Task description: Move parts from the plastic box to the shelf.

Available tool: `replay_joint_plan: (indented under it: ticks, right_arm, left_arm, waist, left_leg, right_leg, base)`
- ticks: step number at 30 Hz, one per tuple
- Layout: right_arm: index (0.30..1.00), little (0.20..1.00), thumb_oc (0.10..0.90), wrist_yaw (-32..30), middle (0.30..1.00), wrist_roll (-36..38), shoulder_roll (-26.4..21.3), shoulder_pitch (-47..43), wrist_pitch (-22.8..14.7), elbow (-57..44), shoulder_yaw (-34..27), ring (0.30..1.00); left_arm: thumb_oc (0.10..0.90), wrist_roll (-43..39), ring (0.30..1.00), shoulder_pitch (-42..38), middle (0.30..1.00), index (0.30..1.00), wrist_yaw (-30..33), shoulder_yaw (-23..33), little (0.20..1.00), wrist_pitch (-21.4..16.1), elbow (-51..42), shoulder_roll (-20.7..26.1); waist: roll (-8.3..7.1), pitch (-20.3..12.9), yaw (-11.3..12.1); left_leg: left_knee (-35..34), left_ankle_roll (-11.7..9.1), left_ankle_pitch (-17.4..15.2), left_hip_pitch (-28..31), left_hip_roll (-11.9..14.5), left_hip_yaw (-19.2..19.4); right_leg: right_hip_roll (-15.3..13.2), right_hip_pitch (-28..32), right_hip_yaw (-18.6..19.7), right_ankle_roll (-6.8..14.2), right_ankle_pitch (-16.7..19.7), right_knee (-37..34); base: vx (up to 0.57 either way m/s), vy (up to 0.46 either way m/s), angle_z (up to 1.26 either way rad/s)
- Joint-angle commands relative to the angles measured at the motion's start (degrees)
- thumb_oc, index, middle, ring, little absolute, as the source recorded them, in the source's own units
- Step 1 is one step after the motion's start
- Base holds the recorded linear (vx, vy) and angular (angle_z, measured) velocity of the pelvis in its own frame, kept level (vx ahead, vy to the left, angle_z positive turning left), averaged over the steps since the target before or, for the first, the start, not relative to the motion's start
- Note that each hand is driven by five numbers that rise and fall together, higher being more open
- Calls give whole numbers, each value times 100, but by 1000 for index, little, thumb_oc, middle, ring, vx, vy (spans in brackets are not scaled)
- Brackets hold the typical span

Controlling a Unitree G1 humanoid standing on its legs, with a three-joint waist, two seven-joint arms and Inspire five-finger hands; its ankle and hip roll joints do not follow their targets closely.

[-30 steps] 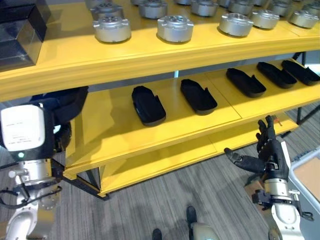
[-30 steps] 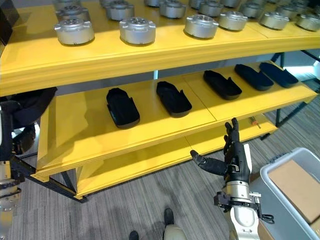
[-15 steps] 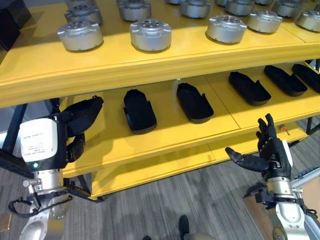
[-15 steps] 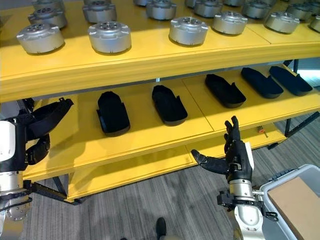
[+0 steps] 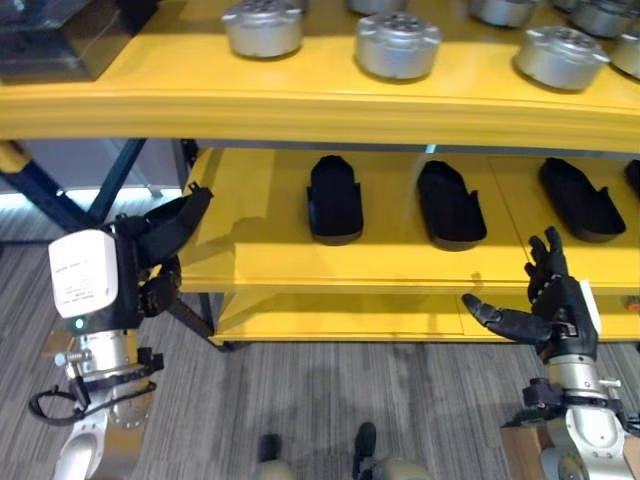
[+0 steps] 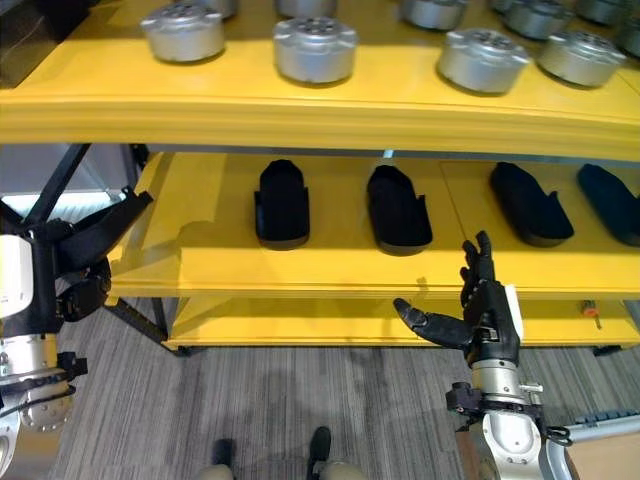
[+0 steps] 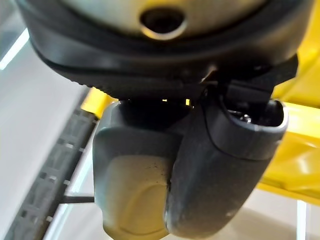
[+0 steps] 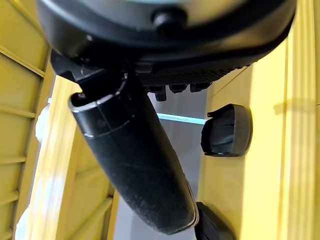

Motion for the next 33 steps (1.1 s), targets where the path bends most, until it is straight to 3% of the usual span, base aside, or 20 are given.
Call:
replay_joint_plan:
  ticks: [1, 7, 9, 17, 23, 33]
  right_arm:
    - [1000, 1000, 900, -86, 1000, -29, -274, -162, -559, -465, -294, 1000]
    - [1000, 1000, 900, -45, 1000, 38, -134, -147, -479, -449, -264, 1000]
    - [1000, 1000, 900, -75, 1000, 39, -140, -215, -470, -436, -233, 1000]
    - [1000, 1000, 900, -105, 1000, 112, -170, -466, -433, -362, -141, 1000]
    - [1000, 1000, 900, -138, 1000, 113, -199, -652, -422, -273, -79, 1000]
    - [1000, 1000, 900, -156, 1000, 162, -252, -1111, -405, -22, 95, 1000]
  left_arm:
    - [400, 58, 300, -537, 300, 300, 434, 248, 300, -280, -624, 476]
    - [400, 166, 300, -830, 300, 300, 328, 20, 300, -257, -616, 723]
    - [400, 193, 300, -1101, 300, 300, 324, -110, 300, -202, -500, 910]
    - [400, 296, 300, -1572, 300, 300, 315, -391, 300, -55, -107, 1230]
    - [400, 459, 300, -1710, 300, 300, 207, -555, 300, 86, 321, 1402]
    - [400, 744, 300, -2388, 300, 300, -169, -1578, 300, 112, 1540, 1643]
  waist:
    - [108, -545, -210]
    - [-103, -491, -151]
    - [-205, -380, -167]
    - [-379, -138, -198]
    - [-447, 40, -220]
    - [-452, 419, -382]
  left_leg:
    - [-482, 15, 531, 430, -398, -248]
    - [-61, 184, 197, 417, -692, 136]
    - [198, 195, 136, 119, -724, 156]
    - [363, 219, 120, -365, -733, 159]
    - [382, 224, 145, -528, -706, 217]
    - [383, 198, 235, -748, -652, 338]
  right_leg:
    - [-481, 526, 698, 636, -950, 391]
    - [-879, 655, 837, 848, -774, 227]
    - [-932, 505, 859, 876, -711, 183]
    - [-963, 78, 895, 932, -521, 108]
    - [-942, -187, 963, 936, -441, 100]
    - [-897, -666, 1104, 943, -326, 206]
  base:
    - [190, 231, -19]
    - [137, 181, -27]
    - [1, 92, -4]
    - [-22, 48, 5]
    - [-35, 21, -13]
    - [-47, 18, -9]
